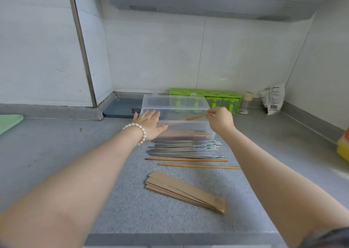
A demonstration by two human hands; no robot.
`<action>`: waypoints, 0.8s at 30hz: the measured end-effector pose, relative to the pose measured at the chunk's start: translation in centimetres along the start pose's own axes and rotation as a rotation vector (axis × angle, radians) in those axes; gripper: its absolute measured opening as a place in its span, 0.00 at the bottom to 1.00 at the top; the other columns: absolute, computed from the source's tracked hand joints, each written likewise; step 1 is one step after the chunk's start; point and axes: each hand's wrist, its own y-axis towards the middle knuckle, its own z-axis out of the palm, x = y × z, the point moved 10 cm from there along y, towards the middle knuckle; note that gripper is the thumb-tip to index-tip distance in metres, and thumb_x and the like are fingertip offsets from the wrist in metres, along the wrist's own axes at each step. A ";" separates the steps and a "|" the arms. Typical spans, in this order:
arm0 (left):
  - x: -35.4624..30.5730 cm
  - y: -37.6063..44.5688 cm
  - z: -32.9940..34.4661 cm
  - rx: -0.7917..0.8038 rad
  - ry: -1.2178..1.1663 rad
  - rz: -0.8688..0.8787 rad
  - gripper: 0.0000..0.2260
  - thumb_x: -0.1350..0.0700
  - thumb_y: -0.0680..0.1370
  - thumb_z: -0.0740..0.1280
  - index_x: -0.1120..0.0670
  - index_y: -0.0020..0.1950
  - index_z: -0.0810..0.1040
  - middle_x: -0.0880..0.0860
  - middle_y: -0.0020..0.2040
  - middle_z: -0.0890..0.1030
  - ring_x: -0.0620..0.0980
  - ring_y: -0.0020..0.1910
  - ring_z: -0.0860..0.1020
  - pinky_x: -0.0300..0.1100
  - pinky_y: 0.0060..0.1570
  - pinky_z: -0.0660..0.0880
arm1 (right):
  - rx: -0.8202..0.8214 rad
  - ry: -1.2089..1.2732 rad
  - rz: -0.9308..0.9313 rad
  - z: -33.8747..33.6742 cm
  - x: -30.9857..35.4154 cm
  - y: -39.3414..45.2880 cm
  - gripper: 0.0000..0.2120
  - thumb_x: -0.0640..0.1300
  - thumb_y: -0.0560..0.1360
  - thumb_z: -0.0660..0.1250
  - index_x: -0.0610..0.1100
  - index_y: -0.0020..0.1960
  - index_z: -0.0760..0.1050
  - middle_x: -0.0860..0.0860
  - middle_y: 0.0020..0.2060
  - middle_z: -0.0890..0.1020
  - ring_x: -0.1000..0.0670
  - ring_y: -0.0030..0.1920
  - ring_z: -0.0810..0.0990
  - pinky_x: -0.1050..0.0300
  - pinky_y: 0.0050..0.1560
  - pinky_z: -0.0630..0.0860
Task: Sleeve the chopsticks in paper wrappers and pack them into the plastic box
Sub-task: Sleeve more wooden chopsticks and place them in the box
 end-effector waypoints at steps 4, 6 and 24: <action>0.0 -0.7 -0.3 0.047 -0.030 -0.005 0.36 0.33 0.76 0.46 0.52 0.76 0.41 0.51 0.77 0.41 0.51 0.75 0.39 0.57 0.71 0.37 | 0.052 -0.010 -0.206 -0.9 1.6 -4.4 0.06 0.42 0.73 0.70 0.43 0.49 0.81 0.46 0.49 0.79 0.48 0.46 0.77 0.60 0.44 0.69; -0.7 -1.8 -1.7 -0.104 -0.038 0.014 0.38 0.32 0.75 0.50 0.53 0.77 0.43 0.51 0.77 0.43 0.51 0.76 0.40 0.57 0.70 0.36 | 0.369 -0.087 -0.268 1.1 2.4 -8.0 0.05 0.44 0.70 0.73 0.43 0.42 0.80 0.49 0.40 0.81 0.53 0.39 0.76 0.63 0.39 0.69; -14.4 -13.2 2.9 0.170 -0.372 0.432 0.20 0.48 0.64 0.77 0.53 0.53 0.78 0.45 0.47 0.74 0.44 0.47 0.72 0.36 0.45 0.68 | 0.832 -0.230 -0.240 4.3 -0.6 -17.0 0.08 0.48 0.66 0.76 0.51 0.34 0.77 0.54 0.37 0.78 0.54 0.39 0.75 0.62 0.43 0.72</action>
